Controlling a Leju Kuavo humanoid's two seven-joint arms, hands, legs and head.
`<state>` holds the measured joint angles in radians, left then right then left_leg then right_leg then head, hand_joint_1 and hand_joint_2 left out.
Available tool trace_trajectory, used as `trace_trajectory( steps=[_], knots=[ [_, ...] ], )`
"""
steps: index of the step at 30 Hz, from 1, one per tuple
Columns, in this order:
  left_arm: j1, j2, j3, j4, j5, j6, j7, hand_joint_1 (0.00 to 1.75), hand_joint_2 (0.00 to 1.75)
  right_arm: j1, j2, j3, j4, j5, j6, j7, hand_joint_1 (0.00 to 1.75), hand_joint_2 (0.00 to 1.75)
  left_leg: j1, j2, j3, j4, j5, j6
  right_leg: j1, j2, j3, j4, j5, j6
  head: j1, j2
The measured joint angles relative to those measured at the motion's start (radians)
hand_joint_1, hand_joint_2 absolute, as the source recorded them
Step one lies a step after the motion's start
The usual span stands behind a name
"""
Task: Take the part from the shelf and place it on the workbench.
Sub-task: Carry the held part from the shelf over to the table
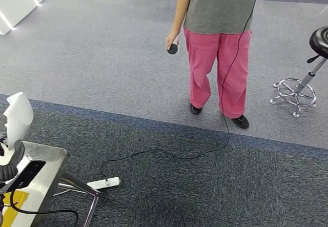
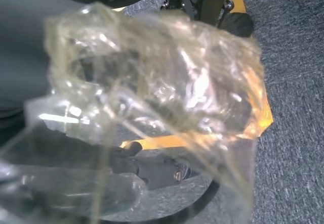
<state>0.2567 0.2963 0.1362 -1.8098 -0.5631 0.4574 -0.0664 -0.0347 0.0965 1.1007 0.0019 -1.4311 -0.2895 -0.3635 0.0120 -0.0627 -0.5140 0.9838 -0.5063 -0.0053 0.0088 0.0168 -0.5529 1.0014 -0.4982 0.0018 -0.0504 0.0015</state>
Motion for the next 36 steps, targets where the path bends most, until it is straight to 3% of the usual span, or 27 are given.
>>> trace_trajectory(
  steps=[11, 20, 36],
  knots=[
    [0.000, -0.001, 0.000, 0.000, 0.006, -0.006, 0.002, 1.75, 1.75, 0.000, 0.000, 0.000, 0.000, -0.009, -0.001, 0.002, 0.00, 0.00, -0.008, 0.000, 0.000, 0.004, 0.000, 0.000, -0.009, 0.000, 0.002, -0.001, 0.002, 0.004, 0.000, 0.000],
    [-0.001, -0.001, -0.001, 0.000, 0.097, -0.065, 0.012, 1.75, 1.75, 0.000, 0.000, 0.001, 0.000, -0.034, 0.000, 0.007, 0.00, 0.00, -0.009, 0.000, 0.000, 0.005, -0.001, 0.001, -0.009, 0.000, 0.002, -0.001, 0.003, 0.004, 0.000, 0.000],
    [-0.001, -0.002, 0.001, 0.000, 0.073, -0.033, -0.017, 1.75, 1.75, 0.000, 0.000, 0.013, 0.000, -0.034, 0.007, 0.001, 0.00, 0.00, -0.009, 0.000, 0.000, 0.005, -0.001, 0.001, -0.009, 0.000, 0.002, -0.001, 0.003, 0.004, 0.000, 0.000]
  ],
)
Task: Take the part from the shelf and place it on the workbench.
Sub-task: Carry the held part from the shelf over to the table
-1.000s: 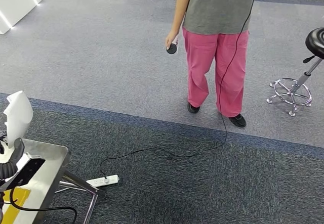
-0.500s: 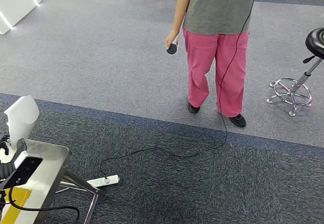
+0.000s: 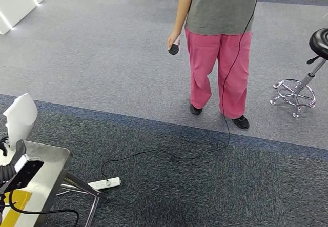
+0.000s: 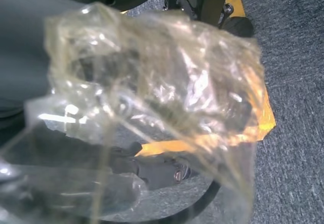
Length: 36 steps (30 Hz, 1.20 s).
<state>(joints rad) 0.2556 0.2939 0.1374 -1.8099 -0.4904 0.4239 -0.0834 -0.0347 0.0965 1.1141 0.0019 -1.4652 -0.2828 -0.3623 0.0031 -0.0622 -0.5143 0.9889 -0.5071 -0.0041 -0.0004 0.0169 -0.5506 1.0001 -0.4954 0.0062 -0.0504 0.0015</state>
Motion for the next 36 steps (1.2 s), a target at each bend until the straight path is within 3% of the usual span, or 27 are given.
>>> trace_trajectory(
  steps=[3, 6, 8, 10, 13, 14, 15, 16, 18, 20, 24, 26, 28, 29, 30, 31, 33, 35, 36],
  knots=[
    [0.000, -0.001, 0.004, 0.000, -0.003, 0.006, -0.003, 1.75, 1.75, 0.000, 0.000, 0.004, 0.000, 0.000, 0.001, 0.000, 0.00, 0.00, -0.001, 0.000, 0.000, 0.002, -0.001, 0.001, -0.002, 0.000, 0.000, -0.001, 0.001, 0.002, 0.000, 0.000],
    [0.001, -0.001, 0.009, 0.000, -0.006, 0.003, -0.002, 1.75, 1.75, 0.000, 0.000, 0.009, 0.000, -0.002, 0.001, 0.000, 0.00, 0.00, -0.004, 0.000, -0.003, 0.010, -0.002, 0.018, -0.007, 0.000, 0.000, -0.006, 0.007, 0.013, -0.001, 0.000],
    [0.001, 0.001, 0.013, 0.000, -0.010, -0.001, 0.001, 1.75, 1.75, 0.000, 0.000, 0.011, 0.000, -0.005, 0.001, 0.001, 0.00, 0.00, -0.002, 0.003, 0.002, -0.006, 0.013, 0.031, -0.005, 0.000, 0.000, -0.009, 0.009, 0.021, -0.001, 0.000],
    [0.001, 0.001, 0.016, 0.000, -0.013, -0.005, 0.003, 1.75, 1.75, 0.000, 0.000, 0.011, 0.000, -0.008, 0.000, 0.004, 0.00, 0.00, 0.004, 0.009, 0.007, -0.031, 0.032, 0.041, -0.003, -0.004, -0.019, 0.028, -0.026, 0.026, 0.002, 0.000],
    [0.006, -0.002, 0.016, 0.000, -0.015, -0.011, 0.005, 1.75, 1.75, 0.000, 0.000, 0.012, 0.000, -0.010, 0.000, 0.007, 0.00, 0.00, 0.007, 0.016, 0.001, -0.036, 0.039, 0.044, -0.011, -0.007, -0.094, 0.205, -0.121, 0.036, 0.003, 0.000],
    [0.007, -0.004, 0.015, 0.000, -0.015, -0.012, 0.006, 1.75, 1.75, 0.000, 0.000, 0.012, 0.000, -0.010, 0.000, 0.008, 0.00, 0.00, 0.008, 0.017, -0.003, -0.034, 0.040, 0.042, -0.015, -0.007, -0.110, 0.248, -0.133, 0.042, 0.003, 0.000],
    [0.009, -0.006, 0.015, 0.000, -0.016, -0.012, 0.006, 1.75, 1.75, 0.000, 0.000, 0.013, 0.000, -0.010, 0.000, 0.008, 0.00, 0.00, 0.009, 0.018, -0.006, -0.032, 0.041, 0.039, -0.019, -0.008, -0.109, 0.254, -0.124, 0.047, 0.003, 0.000],
    [0.009, -0.007, 0.015, 0.000, -0.016, -0.012, 0.006, 1.75, 1.75, 0.000, 0.000, 0.014, 0.000, -0.010, -0.001, 0.008, 0.00, 0.00, 0.012, 0.018, -0.008, -0.029, 0.041, 0.034, -0.024, -0.008, -0.087, 0.220, -0.098, 0.053, 0.003, 0.000],
    [0.010, -0.007, 0.016, 0.000, -0.017, -0.012, 0.006, 1.75, 1.75, -0.001, 0.001, 0.017, 0.000, -0.010, -0.001, 0.008, 0.00, 0.00, 0.017, 0.017, -0.015, -0.018, 0.038, 0.019, -0.035, -0.003, -0.004, 0.085, -0.044, 0.066, 0.004, 0.000],
    [0.011, -0.007, 0.017, 0.000, -0.019, -0.012, 0.006, 1.75, 1.75, -0.004, 0.003, 0.019, -0.002, -0.010, 0.000, 0.009, 0.00, 0.00, 0.017, 0.013, -0.023, -0.004, 0.036, 0.002, -0.036, 0.010, 0.043, 0.010, -0.026, 0.063, 0.005, 0.000],
    [0.015, -0.007, 0.020, 0.000, -0.022, -0.013, 0.006, 1.75, 1.75, -0.005, 0.003, 0.020, -0.001, -0.011, -0.001, 0.009, 0.00, 0.00, 0.023, 0.015, -0.043, 0.018, 0.031, -0.020, -0.029, 0.005, 0.023, 0.010, -0.020, 0.022, 0.003, 0.000],
    [0.016, -0.007, 0.020, 0.001, -0.022, -0.013, 0.006, 1.75, 1.75, -0.004, 0.003, 0.020, 0.000, -0.011, -0.001, 0.009, 0.00, 0.00, 0.025, 0.037, -0.075, 0.089, -0.034, -0.022, -0.024, -0.007, 0.005, 0.009, -0.007, 0.002, 0.000, 0.000],
    [0.015, -0.007, 0.020, 0.001, -0.022, -0.014, 0.006, 1.75, 1.75, -0.003, 0.003, 0.020, 0.000, -0.011, -0.001, 0.009, 0.00, 0.00, 0.023, 0.050, -0.118, 0.219, -0.121, -0.019, -0.014, -0.017, -0.015, 0.009, 0.008, -0.009, -0.002, 0.000],
    [0.016, -0.007, 0.020, 0.001, -0.022, -0.014, 0.006, 1.75, 1.75, -0.002, 0.003, 0.020, 0.000, -0.011, -0.001, 0.009, 0.00, 0.00, 0.023, 0.051, -0.129, 0.270, -0.143, -0.017, -0.009, -0.022, -0.026, 0.010, 0.015, -0.012, -0.003, 0.000],
    [0.016, -0.007, 0.020, 0.001, -0.022, -0.014, 0.006, 1.75, 1.75, -0.002, 0.003, 0.021, 0.000, -0.011, -0.001, 0.009, 0.00, 0.00, 0.021, 0.051, -0.126, 0.292, -0.143, -0.013, -0.004, -0.027, -0.037, 0.010, 0.023, -0.014, -0.002, 0.000],
    [0.016, -0.007, 0.020, 0.001, -0.022, -0.014, 0.006, 1.75, 1.75, -0.002, 0.003, 0.021, 0.000, -0.011, -0.001, 0.009, 0.00, 0.00, 0.019, 0.051, -0.104, 0.276, -0.124, -0.008, 0.000, -0.030, -0.047, 0.011, 0.030, -0.015, -0.002, 0.000],
    [0.016, -0.007, 0.020, 0.001, -0.022, -0.014, 0.006, 1.75, 1.75, -0.002, 0.003, 0.021, 0.000, -0.011, -0.001, 0.009, 0.00, 0.00, 0.011, 0.054, -0.016, 0.152, -0.068, 0.004, 0.004, -0.035, -0.061, 0.012, 0.044, -0.013, -0.002, 0.000],
    [0.015, -0.006, 0.021, 0.001, -0.022, -0.014, 0.006, 1.75, 1.75, -0.003, 0.003, 0.023, 0.000, -0.012, 0.000, 0.009, 0.00, 0.00, 0.001, 0.059, 0.062, 0.023, -0.049, 0.013, 0.006, -0.038, -0.069, 0.012, 0.059, -0.006, -0.001, 0.000],
    [0.014, -0.005, 0.021, 0.001, -0.022, -0.014, 0.006, 1.75, 1.75, -0.003, 0.003, 0.024, 0.000, -0.012, 0.000, 0.009, 0.00, 0.00, -0.003, 0.061, 0.078, -0.007, -0.051, 0.016, 0.006, -0.039, -0.071, 0.011, 0.066, 0.000, -0.003, 0.000]
  ],
)
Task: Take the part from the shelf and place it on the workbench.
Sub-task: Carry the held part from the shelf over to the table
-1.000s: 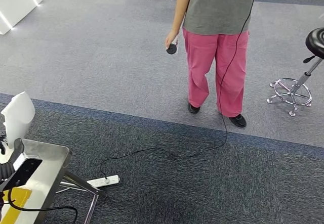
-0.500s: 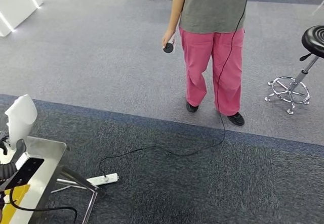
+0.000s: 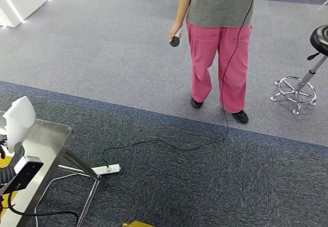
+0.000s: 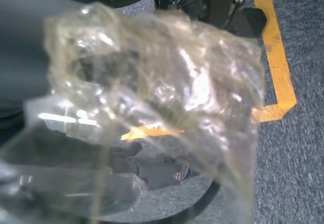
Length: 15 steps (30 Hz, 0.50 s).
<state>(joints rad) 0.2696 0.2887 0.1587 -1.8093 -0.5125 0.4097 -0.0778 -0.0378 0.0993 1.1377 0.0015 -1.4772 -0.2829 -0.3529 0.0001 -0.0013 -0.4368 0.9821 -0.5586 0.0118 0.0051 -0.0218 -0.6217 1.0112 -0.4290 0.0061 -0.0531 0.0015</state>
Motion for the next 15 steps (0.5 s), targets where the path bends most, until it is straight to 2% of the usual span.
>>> trace_trajectory(
  steps=[2, 3, 4, 5, 7, 8, 9, 10, 11, 12, 13, 14, 15],
  knots=[
    [0.000, 0.001, 0.000, 0.000, 0.000, 0.000, 0.000, 1.75, 1.75, 0.000, 0.000, 0.001, 0.000, 0.000, 0.000, 0.000, 0.00, 0.00, -0.005, -0.001, -0.004, -0.011, 0.012, 0.006, -0.003, -0.001, -0.002, -0.005, 0.017, 0.013, -0.002, 0.000],
    [-0.001, 0.001, 0.000, 0.000, 0.000, 0.000, 0.000, 1.75, 1.75, 0.000, 0.000, 0.002, 0.000, -0.001, 0.000, 0.000, 0.00, 0.00, -0.005, 0.000, -0.010, -0.015, 0.022, 0.010, -0.005, 0.001, -0.007, -0.002, 0.013, 0.018, -0.003, 0.000],
    [-0.001, 0.001, 0.000, 0.000, 0.000, 0.000, 0.000, 1.75, 1.75, 0.000, 0.000, 0.002, 0.000, -0.001, 0.000, 0.000, 0.00, 0.00, -0.004, 0.002, -0.020, -0.019, 0.035, 0.017, -0.005, 0.005, -0.018, 0.014, -0.009, 0.023, -0.003, 0.000],
    [-0.002, 0.000, 0.000, 0.000, 0.000, 0.000, 0.000, 1.75, 1.75, 0.001, 0.000, 0.002, 0.000, -0.001, 0.000, 0.000, 0.00, 0.00, -0.002, 0.003, -0.032, -0.022, 0.048, 0.022, -0.006, 0.010, -0.034, 0.051, -0.048, 0.027, -0.002, 0.000],
    [-0.001, -0.001, -0.001, 0.000, -0.001, 0.000, 0.000, 1.75, 1.75, 0.001, 0.000, 0.002, 0.000, -0.001, 0.000, 0.000, 0.00, 0.00, -0.003, 0.004, -0.061, -0.021, 0.071, 0.029, -0.007, 0.018, -0.073, 0.177, -0.146, 0.033, -0.001, 0.000],
    [0.000, -0.002, -0.002, 0.000, -0.001, 0.000, 0.000, 1.75, 1.75, 0.001, 0.000, 0.002, 0.000, -0.001, 0.000, 0.000, 0.00, 0.00, -0.004, 0.004, -0.076, -0.021, 0.083, 0.029, -0.007, 0.019, -0.084, 0.238, -0.172, 0.036, -0.002, 0.000],
    [0.000, -0.002, -0.002, 0.000, -0.001, 0.000, 0.000, 1.75, 1.75, 0.001, 0.000, 0.002, 0.000, -0.001, 0.000, 0.000, 0.00, 0.00, -0.005, 0.003, -0.090, -0.020, 0.095, 0.029, -0.007, 0.020, -0.082, 0.274, -0.175, 0.037, -0.002, 0.000],
    [0.000, -0.002, -0.002, 0.000, -0.001, 0.000, 0.000, 1.75, 1.75, 0.001, 0.000, 0.002, 0.000, -0.001, 0.000, 0.000, 0.00, 0.00, -0.006, 0.003, -0.105, -0.019, 0.106, 0.028, -0.007, 0.020, -0.063, 0.275, -0.157, 0.038, -0.002, 0.000],
    [0.000, -0.003, -0.002, 0.000, -0.001, 0.000, 0.000, 1.75, 1.75, 0.001, 0.000, 0.002, 0.000, -0.001, 0.000, 0.000, 0.00, 0.00, -0.006, 0.002, -0.119, -0.017, 0.115, 0.025, -0.007, 0.020, -0.025, 0.236, -0.129, 0.037, -0.002, 0.000],
    [0.000, -0.003, -0.002, 0.000, -0.001, 0.000, 0.000, 1.75, 1.75, 0.000, 0.000, 0.002, 0.000, -0.001, 0.000, 0.000, 0.00, 0.00, -0.006, 0.002, -0.130, -0.015, 0.124, 0.022, -0.007, 0.021, 0.029, 0.169, -0.106, 0.035, -0.002, 0.000],
    [0.000, -0.003, -0.002, 0.000, -0.001, 0.000, 0.000, 1.75, 1.75, -0.001, 0.000, 0.003, 0.000, -0.001, 0.000, 0.000, 0.00, 0.00, -0.007, 0.000, -0.141, -0.010, 0.131, 0.019, -0.007, 0.022, 0.091, 0.085, -0.099, 0.032, -0.002, 0.000],
    [0.000, -0.003, -0.001, 0.000, -0.001, 0.000, 0.000, 1.75, 1.75, -0.002, 0.000, 0.003, 0.000, -0.001, 0.000, 0.000, 0.00, 0.00, -0.008, 0.000, -0.149, -0.006, 0.138, 0.014, -0.006, 0.024, 0.139, 0.015, -0.103, 0.029, -0.003, 0.000],
    [0.000, -0.003, -0.001, 0.000, -0.001, 0.000, 0.000, 1.75, 1.75, -0.004, 0.000, 0.003, 0.000, -0.001, 0.000, 0.000, 0.00, 0.00, -0.009, -0.001, -0.155, -0.003, 0.145, 0.009, -0.005, 0.025, 0.169, -0.033, -0.112, 0.025, -0.002, 0.000]
  ],
)
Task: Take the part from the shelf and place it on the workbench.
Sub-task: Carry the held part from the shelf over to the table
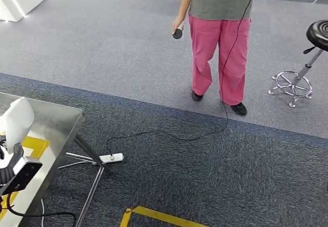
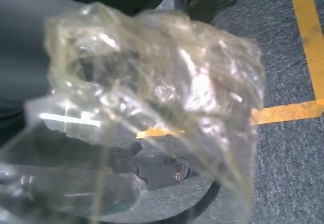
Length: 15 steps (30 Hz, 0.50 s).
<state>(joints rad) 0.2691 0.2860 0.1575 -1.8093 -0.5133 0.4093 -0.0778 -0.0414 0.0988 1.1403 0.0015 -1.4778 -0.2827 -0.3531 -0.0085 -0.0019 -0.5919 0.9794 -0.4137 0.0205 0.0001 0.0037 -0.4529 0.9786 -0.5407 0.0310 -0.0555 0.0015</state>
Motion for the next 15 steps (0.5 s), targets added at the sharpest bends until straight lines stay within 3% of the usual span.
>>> trace_trajectory(
  steps=[1, 3, 4, 5, 7, 8, 9, 10, 12, 14, 15],
  knots=[
    [0.000, 0.000, 0.000, 0.000, 0.000, 0.000, 0.000, 1.75, 1.75, -0.001, 0.000, 0.000, 0.000, 0.000, 0.000, 0.000, 0.00, 0.00, 0.000, 0.000, -0.004, 0.002, 0.006, -0.006, 0.002, 0.001, 0.011, -0.023, -0.007, -0.005, 0.000, 0.000],
    [0.000, 0.001, 0.000, 0.000, 0.000, 0.000, 0.000, 1.75, 1.75, 0.000, -0.001, 0.000, 0.000, 0.000, 0.000, 0.000, 0.00, 0.00, 0.003, -0.001, -0.010, 0.007, 0.008, -0.017, 0.002, -0.003, -0.002, -0.028, 0.003, -0.022, 0.001, 0.000],
    [0.001, 0.001, 0.000, 0.000, 0.000, 0.000, 0.000, 1.75, 1.75, 0.000, -0.001, 0.000, 0.000, 0.000, 0.000, 0.000, 0.00, 0.00, 0.005, -0.001, -0.016, 0.021, -0.013, -0.023, 0.001, -0.006, -0.009, -0.030, 0.012, -0.033, 0.000, 0.000],
    [0.002, 0.001, 0.001, 0.000, 0.000, 0.000, 0.000, 1.75, 1.75, 0.000, -0.001, 0.000, 0.000, 0.000, -0.001, 0.000, 0.00, 0.00, 0.007, -0.001, -0.026, 0.052, -0.052, -0.029, 0.000, -0.010, -0.019, -0.031, 0.023, -0.042, -0.001, 0.000],
    [0.003, 0.001, 0.000, 0.000, 0.000, 0.000, 0.000, 1.75, 1.75, 0.000, -0.001, 0.000, 0.000, 0.000, -0.001, 0.000, 0.00, 0.00, 0.012, -0.001, -0.054, 0.162, -0.155, -0.039, 0.001, -0.015, -0.042, -0.030, 0.043, -0.050, -0.002, 0.000],
    [0.003, 0.001, 0.000, 0.000, 0.000, 0.000, 0.000, 1.75, 1.75, 0.000, -0.001, 0.000, 0.000, 0.000, -0.001, 0.000, 0.00, 0.00, 0.015, -0.001, -0.064, 0.224, -0.188, -0.043, 0.001, -0.017, -0.054, -0.028, 0.053, -0.050, -0.002, 0.000],
    [0.003, 0.001, 0.000, 0.001, 0.000, 0.000, 0.000, 1.75, 1.75, 0.000, -0.001, 0.000, 0.000, 0.000, -0.001, 0.000, 0.00, 0.00, 0.017, -0.001, -0.065, 0.268, -0.196, -0.047, 0.002, -0.019, -0.067, -0.025, 0.064, -0.048, -0.002, 0.000],
    [0.003, 0.001, 0.000, 0.001, 0.000, 0.000, 0.000, 1.75, 1.75, 0.000, -0.001, 0.000, 0.000, 0.000, -0.001, 0.000, 0.00, 0.00, 0.019, -0.001, -0.054, 0.283, -0.181, -0.049, 0.001, -0.020, -0.082, -0.021, 0.074, -0.046, -0.002, 0.000],
    [0.003, 0.001, 0.000, 0.001, 0.000, 0.000, 0.000, 1.75, 1.75, 0.000, -0.001, 0.000, 0.000, 0.000, -0.001, 0.000, 0.00, 0.00, 0.025, 0.000, 0.019, 0.205, -0.122, -0.053, 0.000, -0.021, -0.113, -0.009, 0.090, -0.039, -0.003, 0.000],
    [0.001, 0.001, 0.000, 0.001, 0.000, 0.000, 0.000, 1.75, 1.75, 0.000, -0.001, 0.000, 0.000, 0.000, 0.000, 0.000, 0.00, 0.00, 0.026, -0.001, 0.113, 0.067, -0.111, -0.050, 0.001, -0.021, -0.136, 0.006, 0.101, -0.029, -0.002, 0.000],
    [0.001, 0.001, 0.000, 0.001, 0.000, 0.000, 0.000, 1.75, 1.75, -0.001, -0.001, 0.000, 0.000, 0.000, 0.000, 0.000, 0.00, 0.00, 0.024, -0.002, 0.141, 0.020, -0.120, -0.045, 0.002, -0.021, -0.142, 0.011, 0.107, -0.024, -0.002, 0.000]
  ],
)
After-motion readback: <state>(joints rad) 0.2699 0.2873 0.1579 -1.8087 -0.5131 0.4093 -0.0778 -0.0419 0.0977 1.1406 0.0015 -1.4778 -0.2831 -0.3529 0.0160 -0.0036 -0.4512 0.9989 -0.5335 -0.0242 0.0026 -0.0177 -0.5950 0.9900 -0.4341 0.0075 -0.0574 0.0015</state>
